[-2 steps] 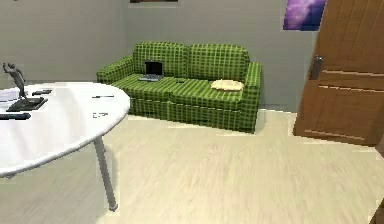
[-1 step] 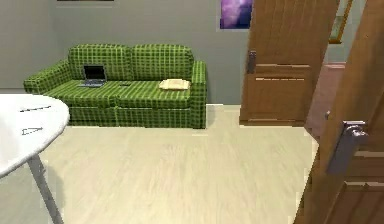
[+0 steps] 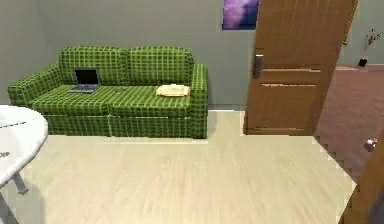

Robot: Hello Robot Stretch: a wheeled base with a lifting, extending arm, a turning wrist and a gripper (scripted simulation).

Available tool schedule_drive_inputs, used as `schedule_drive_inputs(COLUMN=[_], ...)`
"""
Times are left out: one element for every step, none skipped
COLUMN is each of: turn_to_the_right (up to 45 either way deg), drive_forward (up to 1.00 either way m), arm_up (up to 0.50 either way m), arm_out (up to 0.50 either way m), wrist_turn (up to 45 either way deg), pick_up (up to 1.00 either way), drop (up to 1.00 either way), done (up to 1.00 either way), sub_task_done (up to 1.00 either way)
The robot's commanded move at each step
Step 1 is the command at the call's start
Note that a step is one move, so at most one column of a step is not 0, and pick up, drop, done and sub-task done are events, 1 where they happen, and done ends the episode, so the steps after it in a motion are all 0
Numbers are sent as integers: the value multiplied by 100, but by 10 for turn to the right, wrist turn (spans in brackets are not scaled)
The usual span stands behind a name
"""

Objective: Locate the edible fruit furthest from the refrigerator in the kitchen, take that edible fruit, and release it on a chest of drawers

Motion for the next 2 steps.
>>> schedule_drive_inputs(turn_to_the_right=[-450, -210], drive_forward=[0, 0], arm_up=[0, 0], arm_out=[0, 0], wrist_turn=[0, 0], pick_up=[0, 0], drop=[0, 0], done=[0, 0], sub_task_done=[0, 0])
